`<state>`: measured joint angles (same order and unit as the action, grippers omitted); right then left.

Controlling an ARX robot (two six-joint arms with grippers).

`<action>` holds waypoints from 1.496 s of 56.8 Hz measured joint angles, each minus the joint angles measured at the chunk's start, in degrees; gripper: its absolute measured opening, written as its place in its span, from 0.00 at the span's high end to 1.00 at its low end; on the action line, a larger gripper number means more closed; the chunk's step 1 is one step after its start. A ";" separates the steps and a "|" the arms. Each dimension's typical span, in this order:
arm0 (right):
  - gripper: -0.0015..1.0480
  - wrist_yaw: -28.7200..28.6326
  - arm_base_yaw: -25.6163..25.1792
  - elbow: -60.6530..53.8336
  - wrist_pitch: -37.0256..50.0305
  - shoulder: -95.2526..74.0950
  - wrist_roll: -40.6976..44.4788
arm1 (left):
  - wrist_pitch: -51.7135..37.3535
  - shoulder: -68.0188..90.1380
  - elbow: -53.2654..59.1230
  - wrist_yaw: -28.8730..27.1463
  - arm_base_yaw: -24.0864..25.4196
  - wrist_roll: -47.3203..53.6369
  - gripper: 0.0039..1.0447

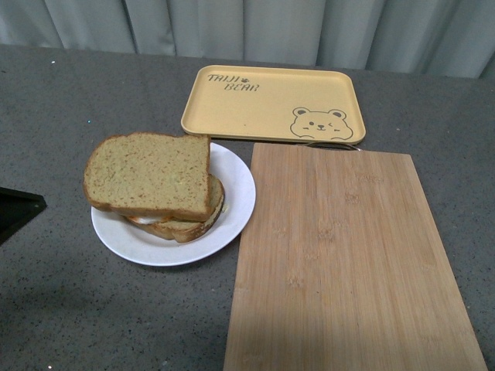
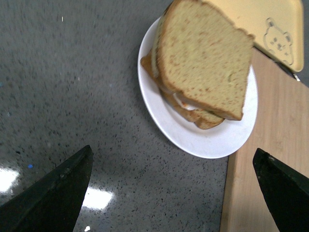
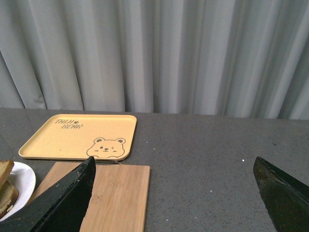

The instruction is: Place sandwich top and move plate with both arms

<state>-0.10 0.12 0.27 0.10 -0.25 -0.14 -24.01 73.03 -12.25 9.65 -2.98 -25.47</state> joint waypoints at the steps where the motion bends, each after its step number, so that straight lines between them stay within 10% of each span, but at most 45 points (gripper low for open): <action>1: 0.09 0.00 0.00 0.00 0.00 0.00 0.00 | -1.07 2.51 -0.46 0.24 -0.11 -1.03 0.06; 43: 0.09 -0.02 0.00 0.00 0.00 0.00 0.00 | -9.90 37.09 -15.37 4.09 -6.14 -11.34 0.06; 72: 0.09 -0.02 0.00 0.00 0.00 0.00 0.02 | -11.02 42.71 -19.30 8.31 -2.73 -19.04 0.87; 85: 0.09 -0.02 0.00 0.00 0.00 0.00 0.00 | -16.06 39.23 -16.85 15.96 -1.16 -27.43 0.97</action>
<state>-0.12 0.12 0.27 0.10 -0.25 -0.14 -40.07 112.27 -29.10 25.61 -4.14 -52.90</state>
